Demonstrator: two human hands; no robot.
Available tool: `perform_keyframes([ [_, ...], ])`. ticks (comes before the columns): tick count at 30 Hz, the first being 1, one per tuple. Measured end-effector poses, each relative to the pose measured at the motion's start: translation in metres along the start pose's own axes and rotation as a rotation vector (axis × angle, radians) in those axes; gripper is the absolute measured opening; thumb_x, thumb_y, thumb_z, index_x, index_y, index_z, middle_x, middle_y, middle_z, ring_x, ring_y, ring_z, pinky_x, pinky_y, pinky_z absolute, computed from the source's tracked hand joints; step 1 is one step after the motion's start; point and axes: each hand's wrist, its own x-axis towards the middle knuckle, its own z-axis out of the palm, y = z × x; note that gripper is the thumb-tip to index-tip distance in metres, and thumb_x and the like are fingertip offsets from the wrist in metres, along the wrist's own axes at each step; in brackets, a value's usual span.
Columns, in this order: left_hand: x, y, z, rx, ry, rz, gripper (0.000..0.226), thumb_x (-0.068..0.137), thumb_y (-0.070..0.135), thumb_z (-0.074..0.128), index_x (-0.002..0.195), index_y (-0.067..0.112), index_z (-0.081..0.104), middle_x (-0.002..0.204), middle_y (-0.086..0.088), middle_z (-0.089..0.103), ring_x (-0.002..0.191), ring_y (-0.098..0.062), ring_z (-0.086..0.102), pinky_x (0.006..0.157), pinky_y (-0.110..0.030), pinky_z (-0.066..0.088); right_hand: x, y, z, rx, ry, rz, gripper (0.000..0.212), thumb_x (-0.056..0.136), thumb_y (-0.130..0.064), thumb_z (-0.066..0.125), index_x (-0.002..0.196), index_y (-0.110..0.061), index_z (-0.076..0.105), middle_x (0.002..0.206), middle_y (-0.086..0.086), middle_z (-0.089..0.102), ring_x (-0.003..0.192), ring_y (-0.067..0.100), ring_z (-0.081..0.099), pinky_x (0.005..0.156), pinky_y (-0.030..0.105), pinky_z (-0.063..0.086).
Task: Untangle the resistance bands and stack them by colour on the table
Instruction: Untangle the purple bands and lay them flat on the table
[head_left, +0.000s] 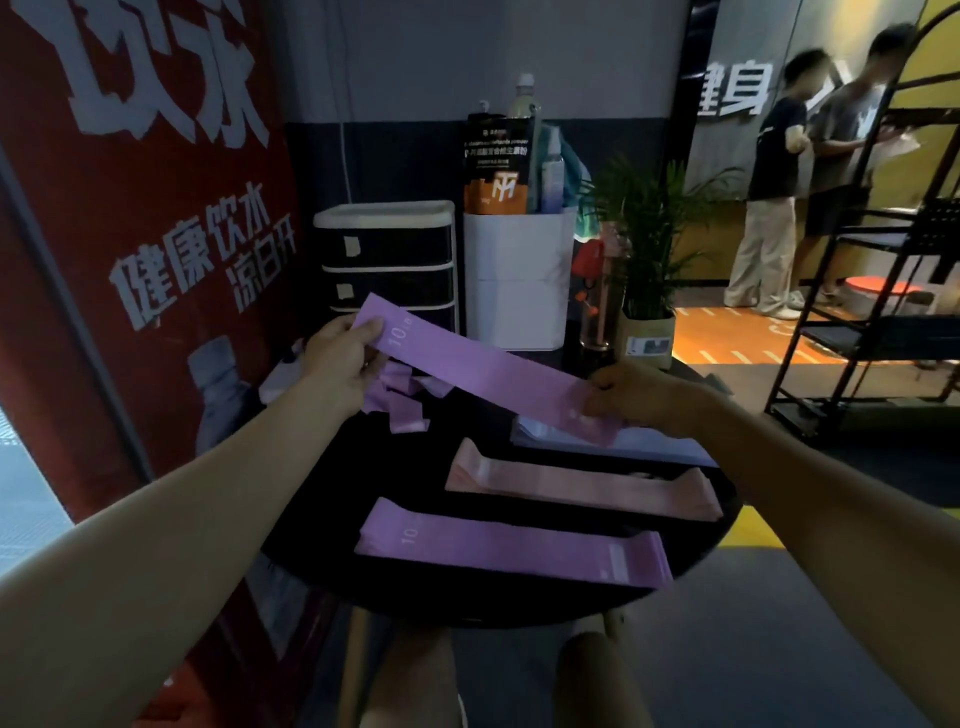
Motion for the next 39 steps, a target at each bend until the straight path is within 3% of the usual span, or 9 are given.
perform_keyframes([
  [8, -0.03, -0.055, -0.03, 0.102, 0.038, -0.07, 0.021, 0.093, 0.0, 0.048, 0.078, 0.013, 0.054, 0.082, -0.004, 0.056, 0.071, -0.013, 0.055, 0.065, -0.022, 0.048, -0.035, 0.044, 0.021, 0.411, 0.133, 0.243, 0.017, 0.084, 0.006, 0.059, 0.073, -0.007, 0.057, 0.075, 0.01, 0.055, 0.066, 0.018, 0.053, 0.054, 0.025, 0.047],
  [12, -0.043, -0.068, -0.046, 0.425, 0.008, 0.003, 0.022, 0.09, -0.001, 0.053, 0.074, 0.013, 0.056, 0.08, -0.007, 0.057, 0.065, -0.015, 0.053, 0.056, -0.022, 0.05, -0.054, 0.054, 0.031, 0.579, 0.205, 0.252, 0.017, 0.086, 0.01, 0.053, 0.075, -0.003, 0.056, 0.079, 0.012, 0.055, 0.068, 0.019, 0.055, 0.053, 0.027, 0.054],
  [15, -0.054, -0.074, -0.054, 0.686, 0.0, 0.07, 0.009, 0.089, 0.002, 0.055, 0.084, 0.01, 0.058, 0.083, -0.008, 0.057, 0.066, -0.022, 0.054, 0.067, -0.032, 0.05, -0.065, 0.061, 0.039, 0.587, 0.269, 0.267, 0.017, 0.085, 0.011, 0.053, 0.075, -0.002, 0.055, 0.083, 0.013, 0.056, 0.074, 0.022, 0.056, 0.055, 0.026, 0.055],
  [18, -0.063, -0.082, -0.06, 0.853, -0.028, 0.134, 0.007, 0.087, 0.006, 0.058, 0.092, 0.009, 0.06, 0.091, -0.009, 0.06, 0.082, -0.027, 0.057, 0.081, -0.038, 0.049, -0.076, 0.068, 0.047, 0.522, 0.317, 0.251, 0.018, 0.084, 0.014, 0.052, 0.074, -0.001, 0.054, 0.072, 0.009, 0.051, 0.071, 0.021, 0.054, 0.047, 0.019, 0.054],
  [22, -0.075, -0.097, -0.066, 0.967, -0.06, 0.183, 0.007, 0.086, 0.005, 0.057, 0.092, 0.008, 0.059, 0.086, -0.008, 0.057, 0.081, -0.026, 0.054, 0.076, -0.033, 0.044, -0.079, 0.086, 0.055, 0.187, 0.382, 0.28, 0.011, 0.079, 0.002, 0.063, 0.083, -0.009, 0.062, 0.081, 0.007, 0.057, 0.083, 0.022, 0.053, 0.09, 0.04, 0.05],
  [25, -0.08, -0.104, -0.07, 1.017, -0.063, 0.178, 0.009, 0.086, 0.005, 0.057, 0.094, 0.009, 0.058, 0.087, -0.006, 0.056, 0.081, -0.022, 0.052, 0.072, -0.028, 0.039, -0.082, 0.091, 0.066, 0.08, 0.498, 0.233, 0.019, 0.074, 0.001, 0.068, 0.093, -0.001, 0.064, 0.103, 0.015, 0.058, 0.088, 0.025, 0.052, 0.076, 0.034, 0.046],
  [29, -0.08, -0.118, -0.078, 1.031, -0.06, 0.166, 0.013, 0.084, 0.002, 0.058, 0.097, 0.004, 0.06, 0.088, -0.006, 0.057, 0.082, -0.022, 0.053, 0.071, -0.028, 0.039, -0.076, 0.104, 0.078, -0.097, 0.554, 0.122, 0.033, 0.073, 0.009, 0.062, 0.059, -0.019, 0.048, 0.097, 0.017, 0.053, 0.099, 0.035, 0.053, 0.066, 0.025, 0.039],
  [32, -0.08, -0.127, -0.082, 1.009, -0.036, 0.143, 0.015, 0.083, 0.003, 0.06, 0.098, 0.005, 0.06, 0.09, -0.005, 0.057, 0.083, -0.021, 0.054, 0.071, -0.028, 0.039, -0.079, 0.106, 0.083, -0.113, 0.54, 0.151, 0.012, 0.079, 0.001, 0.06, 0.081, -0.01, 0.054, 0.092, 0.011, 0.052, 0.089, 0.026, 0.051, 0.059, 0.018, 0.035],
  [39, -0.072, -0.138, -0.092, 0.999, -0.042, 0.248, 0.032, 0.081, 0.002, 0.062, 0.111, 0.013, 0.059, 0.122, -0.012, 0.049, 0.106, -0.027, 0.052, 0.081, -0.03, 0.042, -0.083, 0.115, 0.092, -0.209, 0.569, -0.017, 0.019, 0.081, 0.007, 0.055, 0.098, 0.0, 0.061, 0.078, -0.009, 0.042, 0.084, 0.022, 0.05, 0.071, 0.032, 0.042],
])
